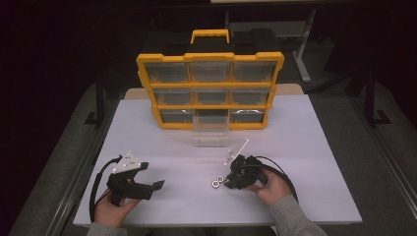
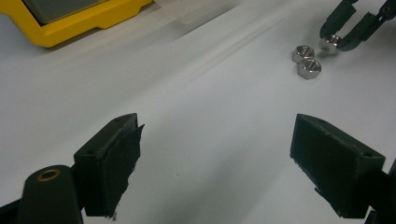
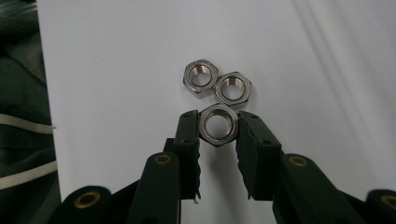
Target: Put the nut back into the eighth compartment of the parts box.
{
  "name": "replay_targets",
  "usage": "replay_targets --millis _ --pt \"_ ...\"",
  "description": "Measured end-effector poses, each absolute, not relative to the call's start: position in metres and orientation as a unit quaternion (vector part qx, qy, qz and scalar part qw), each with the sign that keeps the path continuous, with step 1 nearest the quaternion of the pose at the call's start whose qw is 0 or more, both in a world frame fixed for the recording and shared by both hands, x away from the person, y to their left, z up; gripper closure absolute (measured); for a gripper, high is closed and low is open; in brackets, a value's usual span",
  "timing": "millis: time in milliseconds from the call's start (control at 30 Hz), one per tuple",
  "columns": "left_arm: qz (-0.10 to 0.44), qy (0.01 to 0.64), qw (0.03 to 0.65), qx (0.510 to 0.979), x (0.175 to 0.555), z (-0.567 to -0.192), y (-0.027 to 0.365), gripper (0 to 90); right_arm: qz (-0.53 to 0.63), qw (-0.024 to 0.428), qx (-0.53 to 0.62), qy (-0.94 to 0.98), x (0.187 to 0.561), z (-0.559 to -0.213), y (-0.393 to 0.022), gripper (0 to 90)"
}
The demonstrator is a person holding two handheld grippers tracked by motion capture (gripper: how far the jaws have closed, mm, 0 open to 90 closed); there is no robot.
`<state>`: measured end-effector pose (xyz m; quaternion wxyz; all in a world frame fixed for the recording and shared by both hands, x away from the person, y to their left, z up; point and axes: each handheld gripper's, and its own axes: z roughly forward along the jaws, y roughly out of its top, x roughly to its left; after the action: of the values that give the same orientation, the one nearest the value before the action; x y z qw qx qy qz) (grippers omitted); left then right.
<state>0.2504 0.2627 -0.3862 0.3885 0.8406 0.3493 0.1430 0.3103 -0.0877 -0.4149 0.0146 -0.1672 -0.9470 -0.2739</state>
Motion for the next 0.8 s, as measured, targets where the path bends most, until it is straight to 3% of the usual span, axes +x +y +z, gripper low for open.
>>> replay_targets --millis 800 --pt "0.144 0.346 0.388 0.842 0.250 -0.385 0.262 15.7 -0.304 0.025 -0.183 -0.935 0.336 -0.367 -0.112 69.1"
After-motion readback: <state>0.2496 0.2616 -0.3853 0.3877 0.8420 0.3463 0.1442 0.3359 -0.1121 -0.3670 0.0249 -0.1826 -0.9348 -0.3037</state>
